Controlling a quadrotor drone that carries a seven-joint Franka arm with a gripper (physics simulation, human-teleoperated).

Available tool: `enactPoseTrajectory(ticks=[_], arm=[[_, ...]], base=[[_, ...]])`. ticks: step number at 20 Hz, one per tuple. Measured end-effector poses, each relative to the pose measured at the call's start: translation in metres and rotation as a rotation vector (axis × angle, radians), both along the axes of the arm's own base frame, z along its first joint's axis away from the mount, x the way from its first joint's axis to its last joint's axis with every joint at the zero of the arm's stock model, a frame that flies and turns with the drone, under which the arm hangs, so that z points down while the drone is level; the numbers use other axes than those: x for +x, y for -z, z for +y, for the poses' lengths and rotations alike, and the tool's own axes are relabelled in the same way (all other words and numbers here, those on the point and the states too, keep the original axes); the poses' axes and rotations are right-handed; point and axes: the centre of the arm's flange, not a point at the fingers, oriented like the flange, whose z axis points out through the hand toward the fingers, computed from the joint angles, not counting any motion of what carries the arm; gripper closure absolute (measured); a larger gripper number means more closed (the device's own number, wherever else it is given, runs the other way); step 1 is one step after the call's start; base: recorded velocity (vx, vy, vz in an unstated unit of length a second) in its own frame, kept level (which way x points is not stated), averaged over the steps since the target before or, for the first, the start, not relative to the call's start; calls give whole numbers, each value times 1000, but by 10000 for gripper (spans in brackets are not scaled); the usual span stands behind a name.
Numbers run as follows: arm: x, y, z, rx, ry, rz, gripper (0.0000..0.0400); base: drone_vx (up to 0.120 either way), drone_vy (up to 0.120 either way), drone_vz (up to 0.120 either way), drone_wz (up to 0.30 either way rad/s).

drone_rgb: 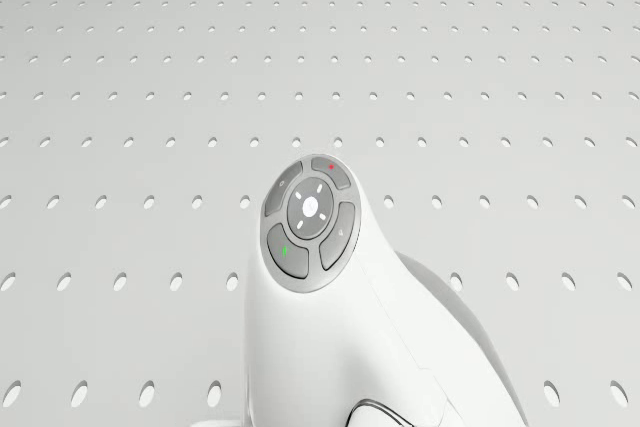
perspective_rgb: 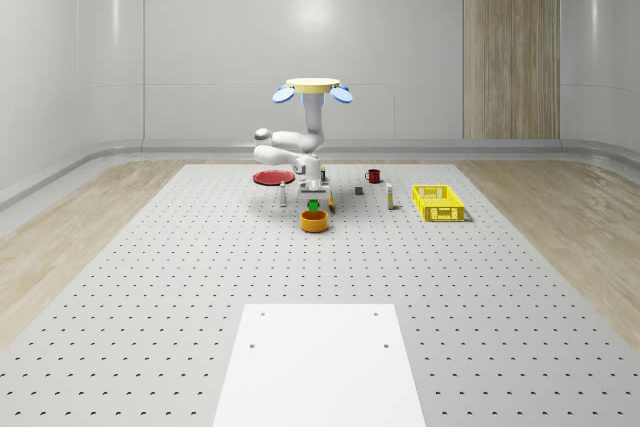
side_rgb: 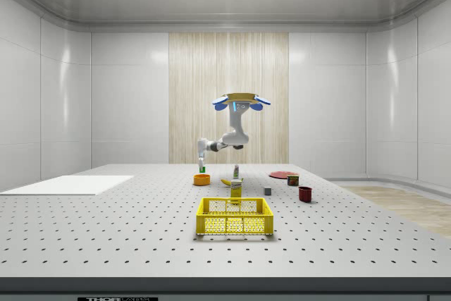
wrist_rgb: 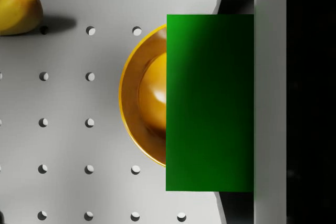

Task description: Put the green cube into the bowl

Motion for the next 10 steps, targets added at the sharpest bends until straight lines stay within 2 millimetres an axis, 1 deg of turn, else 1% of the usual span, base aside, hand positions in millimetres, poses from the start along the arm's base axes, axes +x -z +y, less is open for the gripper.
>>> enactPoseTrajectory(ticks=[10], arm=[[0, -43, 0, -1, 7, 0, 150]], base=[[0, 0, 0, 0]])
